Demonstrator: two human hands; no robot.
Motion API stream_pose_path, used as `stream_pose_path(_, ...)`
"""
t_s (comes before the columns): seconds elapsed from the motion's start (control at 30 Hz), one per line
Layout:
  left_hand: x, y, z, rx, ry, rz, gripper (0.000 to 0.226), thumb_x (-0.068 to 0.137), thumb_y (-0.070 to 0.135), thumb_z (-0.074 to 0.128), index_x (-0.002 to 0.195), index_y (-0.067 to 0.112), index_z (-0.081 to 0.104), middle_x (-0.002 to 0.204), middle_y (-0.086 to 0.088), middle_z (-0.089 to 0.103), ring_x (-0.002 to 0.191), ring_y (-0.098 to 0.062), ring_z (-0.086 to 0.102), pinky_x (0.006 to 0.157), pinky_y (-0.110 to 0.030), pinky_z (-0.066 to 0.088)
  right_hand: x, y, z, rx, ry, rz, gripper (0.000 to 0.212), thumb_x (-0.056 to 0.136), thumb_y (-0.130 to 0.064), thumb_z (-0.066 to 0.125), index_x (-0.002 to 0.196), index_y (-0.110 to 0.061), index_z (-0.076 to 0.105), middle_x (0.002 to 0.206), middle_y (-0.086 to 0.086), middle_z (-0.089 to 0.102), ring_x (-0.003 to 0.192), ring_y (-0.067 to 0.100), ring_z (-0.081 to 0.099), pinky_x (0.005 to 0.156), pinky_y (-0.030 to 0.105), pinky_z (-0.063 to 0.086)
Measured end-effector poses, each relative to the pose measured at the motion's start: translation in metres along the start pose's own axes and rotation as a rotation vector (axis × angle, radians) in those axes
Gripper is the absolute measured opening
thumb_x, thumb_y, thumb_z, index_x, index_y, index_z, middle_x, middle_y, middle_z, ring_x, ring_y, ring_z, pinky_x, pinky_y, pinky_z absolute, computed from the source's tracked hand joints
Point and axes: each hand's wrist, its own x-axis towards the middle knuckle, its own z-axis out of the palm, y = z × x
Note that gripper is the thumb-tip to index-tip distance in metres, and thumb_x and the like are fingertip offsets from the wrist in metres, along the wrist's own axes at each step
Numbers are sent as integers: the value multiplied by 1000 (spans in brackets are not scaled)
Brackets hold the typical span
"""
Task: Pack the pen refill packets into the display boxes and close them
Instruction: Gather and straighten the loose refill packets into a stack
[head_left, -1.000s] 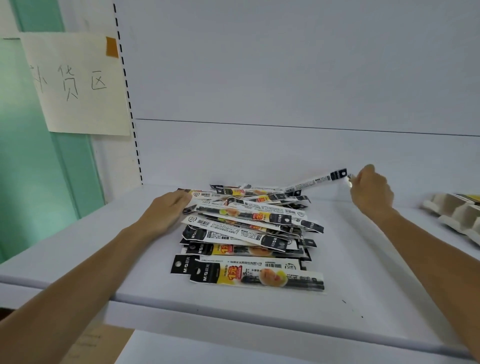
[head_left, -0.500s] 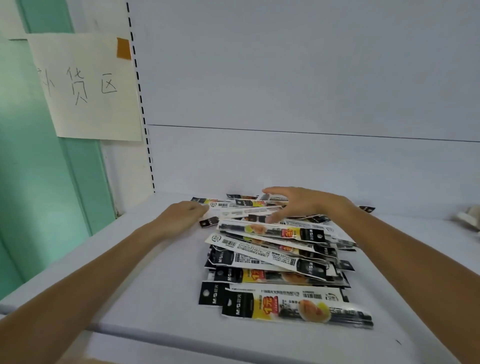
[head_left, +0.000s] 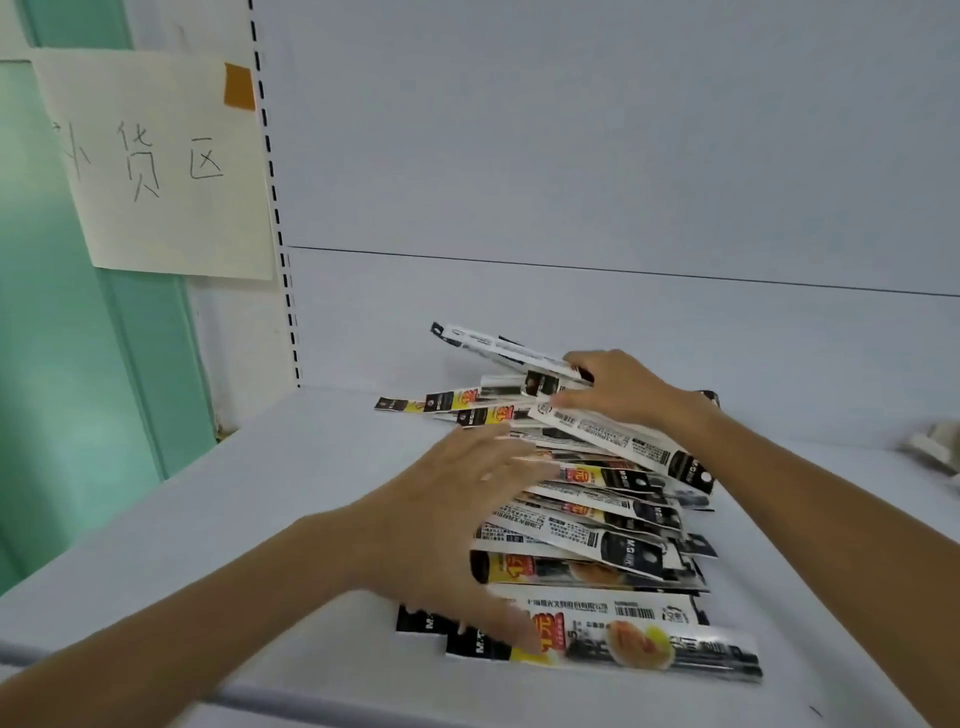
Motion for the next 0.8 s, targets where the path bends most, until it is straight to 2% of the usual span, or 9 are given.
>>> stream_pose_path(0.07,-9,19,0,111,-21,29,107,61,84,50,146,41,0,154,18,-1,140,-2,-9,111,-30,-12,-1,-5,-7,22,26,-12,64,86,-41,62,138,-9,40,128,6,55,106,18,54,89,27,39)
stream_pose_path(0.17,2,20,-5,181,82,-42,97,69,80,46,146,33,14,150,14,24,135,-6,21,109,-21,10,-1,-16,-14,119,14,-57,41,84,-38,66,112,-9,58,85,-2,60,65,9,46,58,20,33)
stream_pose_path(0.3,19,7,0,363,303,-18,81,68,85,31,110,23,61,100,10,66,92,-11,64,83,-26,49,-13,-30,-7,125,-120,-82,25,86,-39,62,89,-16,56,78,-2,56,62,11,44,56,24,34)
stream_pose_path(0.37,24,-2,4,377,348,-38,83,66,86,31,104,18,61,97,4,64,92,-16,59,82,-29,46,-19,-28,4,-5,-178,-93,25,89,-46,54,79,-23,50,82,-2,51,68,12,44,63,28,38)
stream_pose_path(0.47,30,-5,0,373,379,-90,106,58,90,37,131,13,37,135,-8,40,127,-23,29,108,-35,28,-30,-27,8,-31,-244,-41,30,94,-40,43,77,-16,47,108,11,50,98,26,46,88,41,40)
stream_pose_path(0.57,40,-7,-7,198,50,-222,126,57,87,47,148,20,-10,157,-1,-7,144,-18,-13,118,-40,-6,-38,-32,1,48,-313,-26,33,95,-38,38,103,-12,57,118,7,55,110,24,49,96,38,38)
stream_pose_path(0.63,49,-9,-8,37,-127,-310,122,61,81,53,148,23,-9,158,2,-2,145,-16,-5,118,-43,-5,-39,-33,-2,151,-295,-5,32,94,-40,40,102,-16,60,111,3,59,104,19,53,94,40,39)
stream_pose_path(0.7,53,-9,-5,-6,-154,-331,113,65,78,54,149,25,1,157,4,9,144,-17,9,118,-44,4,-39,-29,-11,260,-234,45,34,96,-39,37,98,-18,62,107,2,62,101,17,55,93,40,40)
stream_pose_path(0.8,55,-6,-6,50,-160,-337,108,67,78,52,149,23,7,157,4,11,142,-19,16,117,-42,13,-43,-11,-32,444,-35,167,45,97,-48,30,117,-24,61,118,-6,62,110,9,55,102,33,35)
